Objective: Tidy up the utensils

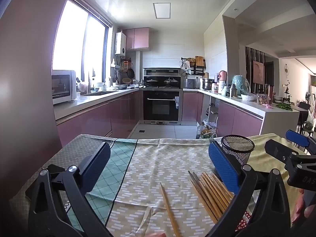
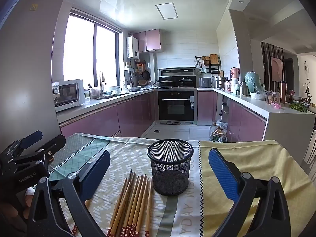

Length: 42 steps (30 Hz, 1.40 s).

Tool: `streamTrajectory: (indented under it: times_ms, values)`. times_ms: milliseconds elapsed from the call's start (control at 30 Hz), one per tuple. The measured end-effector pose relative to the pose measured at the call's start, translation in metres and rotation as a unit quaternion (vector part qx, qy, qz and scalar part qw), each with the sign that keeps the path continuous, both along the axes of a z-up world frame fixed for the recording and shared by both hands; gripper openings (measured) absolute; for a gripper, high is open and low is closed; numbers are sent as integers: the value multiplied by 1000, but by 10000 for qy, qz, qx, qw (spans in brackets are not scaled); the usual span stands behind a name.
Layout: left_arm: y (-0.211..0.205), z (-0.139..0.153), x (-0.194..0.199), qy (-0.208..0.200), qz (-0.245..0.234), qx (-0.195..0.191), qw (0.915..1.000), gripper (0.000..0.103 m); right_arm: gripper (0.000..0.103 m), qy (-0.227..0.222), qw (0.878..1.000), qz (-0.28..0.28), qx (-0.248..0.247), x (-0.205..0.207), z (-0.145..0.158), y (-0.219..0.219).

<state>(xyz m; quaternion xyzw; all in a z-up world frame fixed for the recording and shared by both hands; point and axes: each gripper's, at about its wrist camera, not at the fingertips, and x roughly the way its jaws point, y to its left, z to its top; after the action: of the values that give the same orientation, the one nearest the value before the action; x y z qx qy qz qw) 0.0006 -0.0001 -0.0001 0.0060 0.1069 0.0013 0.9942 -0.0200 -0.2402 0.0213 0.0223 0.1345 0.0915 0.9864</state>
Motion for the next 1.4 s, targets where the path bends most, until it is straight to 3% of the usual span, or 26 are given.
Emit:
streamTrajectory:
  times_ms: [1400]
  values:
    - [-1,-4,7,210,-135,-146,9996,98,96,29,10000,-31,1,0,0,2]
